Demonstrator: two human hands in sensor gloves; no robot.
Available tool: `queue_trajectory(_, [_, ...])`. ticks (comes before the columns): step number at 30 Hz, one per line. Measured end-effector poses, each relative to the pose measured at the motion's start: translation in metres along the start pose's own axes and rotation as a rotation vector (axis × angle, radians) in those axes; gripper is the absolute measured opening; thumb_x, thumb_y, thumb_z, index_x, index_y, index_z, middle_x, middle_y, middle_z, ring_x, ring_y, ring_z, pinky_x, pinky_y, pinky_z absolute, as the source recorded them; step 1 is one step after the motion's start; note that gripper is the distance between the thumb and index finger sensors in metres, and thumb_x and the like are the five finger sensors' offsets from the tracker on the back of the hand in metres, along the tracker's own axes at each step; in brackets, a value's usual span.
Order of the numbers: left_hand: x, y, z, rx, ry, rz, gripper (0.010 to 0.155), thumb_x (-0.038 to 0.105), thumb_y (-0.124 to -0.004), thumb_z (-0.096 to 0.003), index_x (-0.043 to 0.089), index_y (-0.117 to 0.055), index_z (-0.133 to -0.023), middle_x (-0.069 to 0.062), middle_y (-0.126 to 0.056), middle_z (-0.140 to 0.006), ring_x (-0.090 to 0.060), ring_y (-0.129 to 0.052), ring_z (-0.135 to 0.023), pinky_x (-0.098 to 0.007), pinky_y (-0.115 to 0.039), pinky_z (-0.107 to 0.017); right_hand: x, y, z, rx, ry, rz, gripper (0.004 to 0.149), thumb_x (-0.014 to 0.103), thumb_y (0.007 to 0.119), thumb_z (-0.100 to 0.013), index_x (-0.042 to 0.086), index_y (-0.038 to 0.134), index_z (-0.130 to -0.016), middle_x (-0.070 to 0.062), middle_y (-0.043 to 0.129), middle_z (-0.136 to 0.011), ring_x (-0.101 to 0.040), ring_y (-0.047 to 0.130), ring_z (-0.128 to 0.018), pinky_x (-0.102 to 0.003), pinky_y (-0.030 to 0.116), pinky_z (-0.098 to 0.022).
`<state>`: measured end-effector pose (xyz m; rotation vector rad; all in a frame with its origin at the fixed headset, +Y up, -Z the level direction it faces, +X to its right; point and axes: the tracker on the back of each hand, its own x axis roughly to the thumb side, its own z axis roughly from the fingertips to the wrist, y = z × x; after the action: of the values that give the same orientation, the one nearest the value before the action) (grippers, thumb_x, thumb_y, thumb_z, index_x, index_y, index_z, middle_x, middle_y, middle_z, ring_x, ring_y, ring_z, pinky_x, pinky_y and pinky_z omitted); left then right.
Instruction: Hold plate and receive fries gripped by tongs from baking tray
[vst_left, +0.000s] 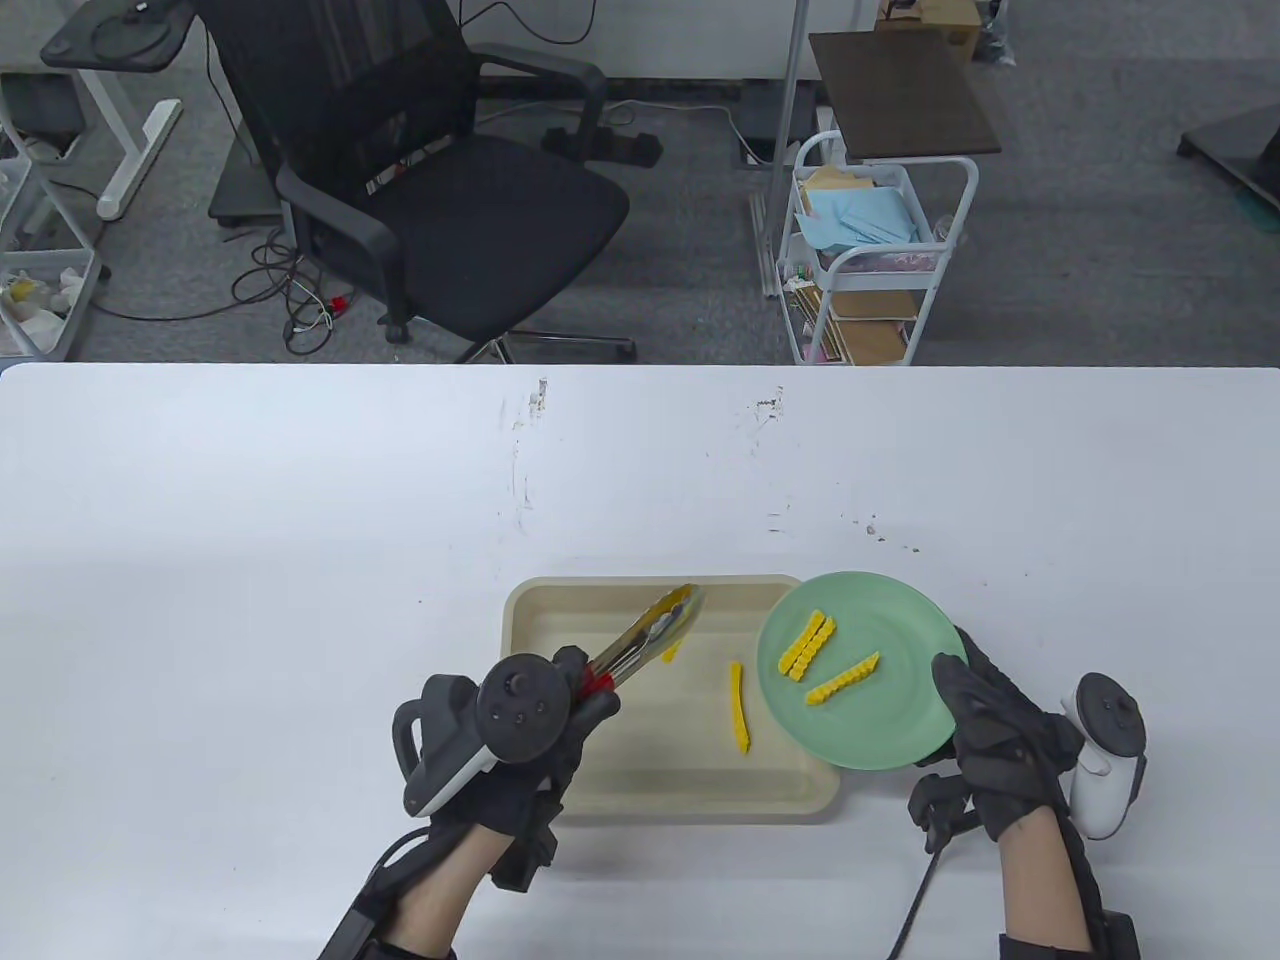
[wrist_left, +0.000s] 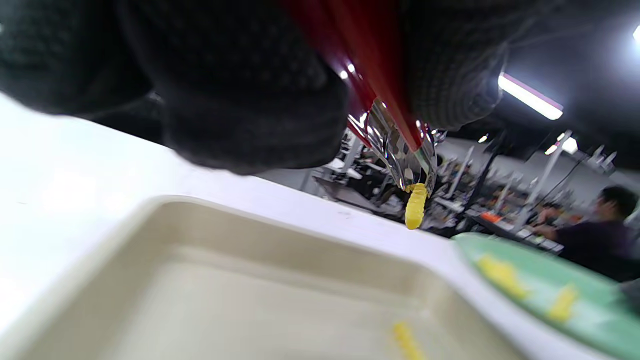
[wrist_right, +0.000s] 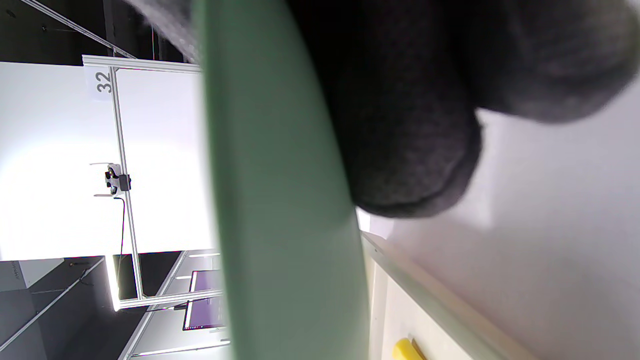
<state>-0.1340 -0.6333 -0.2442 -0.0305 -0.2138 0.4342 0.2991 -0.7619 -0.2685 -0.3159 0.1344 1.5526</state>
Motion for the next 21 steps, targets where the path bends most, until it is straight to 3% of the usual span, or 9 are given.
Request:
queue_trajectory(3, [0.018, -0.009, -0.004, -0.051, -0.072, 0.11, 0.059, 0.05, -0.079, -0.0547, 0.01, -0.078, -0.098, -0.012, -0.103, -0.068, -0.011, -0.104, -0.022, -0.048, -0.089, -0.028, -0.001, 0.002, -0.001, 0.008, 0.004, 0.0, 0.057, 0.037, 0.069, -0.048, 0.014, 0.056, -0.098, -0.012, 0.088, -0.071, -0.026, 0.106, -0.026, -0.044, 0.088, -0.022])
queue_trajectory(9, [0.051, -0.035, -0.015, -0.1, -0.141, 0.035, 0.059, 0.051, -0.079, -0.0547, 0.011, -0.077, -0.099, -0.011, -0.103, -0.069, -0.011, -0.104, -0.023, -0.048, -0.088, -0.029, -0.002, 0.006, -0.001, 0.026, 0.009, 0.018, 0.057, 0.037, 0.07, -0.048, 0.014, 0.056, -0.098, -0.012, 0.088, -0.07, -0.026, 0.106, -0.025, -0.044, 0.087, -0.022])
queue_trajectory(21, [0.063, -0.053, -0.027, -0.137, -0.127, -0.067, 0.06, 0.052, -0.078, -0.0547, 0.012, -0.077, -0.1, -0.01, -0.104, -0.068, -0.012, -0.103, -0.024, -0.048, -0.087, -0.029, -0.001, 0.009, -0.002, 0.051, 0.005, 0.024, 0.057, 0.037, 0.07, -0.048, 0.014, 0.057, -0.098, -0.012, 0.088, -0.07, -0.026, 0.106, -0.025, -0.044, 0.088, -0.022])
